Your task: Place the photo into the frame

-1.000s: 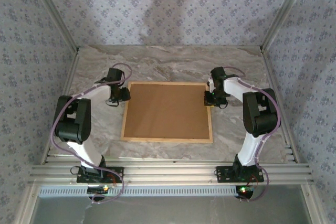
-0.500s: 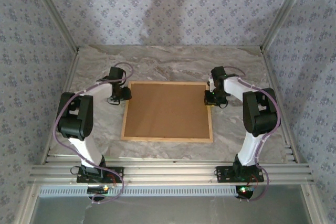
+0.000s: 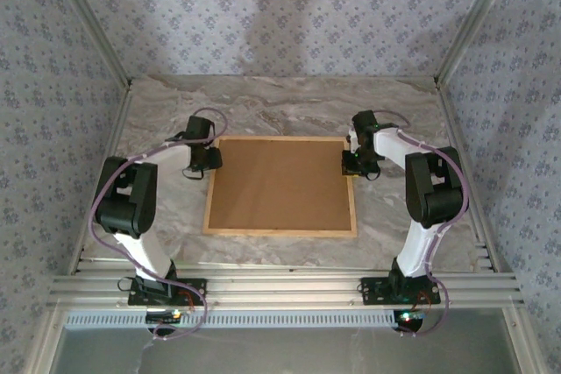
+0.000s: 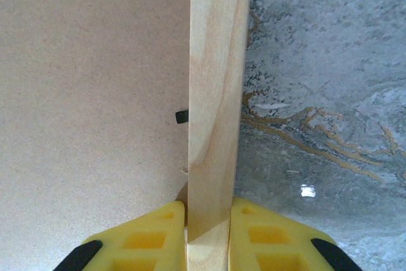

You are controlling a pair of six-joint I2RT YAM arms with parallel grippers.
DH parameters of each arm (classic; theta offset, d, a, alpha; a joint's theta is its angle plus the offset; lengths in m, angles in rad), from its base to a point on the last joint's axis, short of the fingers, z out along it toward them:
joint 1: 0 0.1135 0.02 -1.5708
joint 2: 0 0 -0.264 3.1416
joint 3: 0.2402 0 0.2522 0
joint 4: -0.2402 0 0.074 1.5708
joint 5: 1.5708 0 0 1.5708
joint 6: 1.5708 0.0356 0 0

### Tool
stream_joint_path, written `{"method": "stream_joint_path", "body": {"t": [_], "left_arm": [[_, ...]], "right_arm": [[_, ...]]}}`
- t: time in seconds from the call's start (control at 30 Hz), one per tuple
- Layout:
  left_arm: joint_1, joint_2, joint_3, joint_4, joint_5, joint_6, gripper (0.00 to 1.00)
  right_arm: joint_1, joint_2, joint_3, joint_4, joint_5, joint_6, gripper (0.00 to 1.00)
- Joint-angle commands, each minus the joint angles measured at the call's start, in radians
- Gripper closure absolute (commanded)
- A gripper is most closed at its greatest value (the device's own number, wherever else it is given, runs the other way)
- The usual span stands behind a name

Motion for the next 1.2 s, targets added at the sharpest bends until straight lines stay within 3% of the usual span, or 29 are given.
{"method": "stream_joint_path", "body": {"t": [0.0,1.17], "left_arm": [[-0.053,0.038,-0.053,-0.077,0.106,-0.007,0.54],[-0.124,0.055,-0.043,-0.043,0.204,-0.017,0.44]], "right_arm": [[0.010,0.049,-0.009,0.008,0.081,-0.005,0.81],[0.085,0.054,-0.008,0.011,0.083,0.061,0.81]]}}
